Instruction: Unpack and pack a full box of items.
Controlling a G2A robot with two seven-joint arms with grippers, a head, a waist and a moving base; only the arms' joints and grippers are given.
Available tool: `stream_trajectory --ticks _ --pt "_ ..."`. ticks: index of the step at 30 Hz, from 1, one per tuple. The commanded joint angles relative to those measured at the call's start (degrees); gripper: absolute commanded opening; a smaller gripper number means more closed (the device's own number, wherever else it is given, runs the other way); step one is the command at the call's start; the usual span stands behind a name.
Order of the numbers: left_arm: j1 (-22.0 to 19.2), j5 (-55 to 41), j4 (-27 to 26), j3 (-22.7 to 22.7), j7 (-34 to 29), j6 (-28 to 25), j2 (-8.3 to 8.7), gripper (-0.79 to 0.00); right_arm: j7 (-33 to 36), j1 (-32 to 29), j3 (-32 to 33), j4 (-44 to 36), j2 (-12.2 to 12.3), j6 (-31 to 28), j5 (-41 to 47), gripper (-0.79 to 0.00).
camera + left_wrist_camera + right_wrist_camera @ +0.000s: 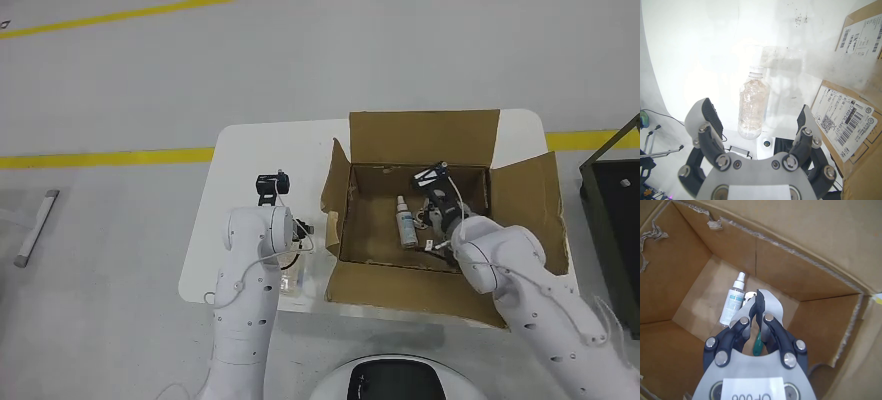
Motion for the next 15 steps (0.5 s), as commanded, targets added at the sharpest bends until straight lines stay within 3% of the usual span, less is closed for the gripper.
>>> stream_trajectory --ticks 1,5,10,15 --pt "0.00 0.00 0.00 0.00 0.00 0.00 0.00 0.000 2.80 3.31 -2.39 3.36 -0.78 1.40 1.78 -0.785" --pt "0.00 0.00 0.00 0.00 0.00 0.00 0.00 0.000 7.12 10.87 -8.78 11.00 -2.79 3.92 1.14 -0.785" --pt "0.00 0.00 0.00 0.00 0.00 0.00 0.00 0.000 9.11 16.81 -13.74 17.45 -5.20 7.25 2.83 -0.683" --pt "0.00 0.00 0.00 0.00 0.00 0.00 0.00 0.000 11.60 18.84 -15.60 19.99 -6.47 10.02 2.17 -0.591"
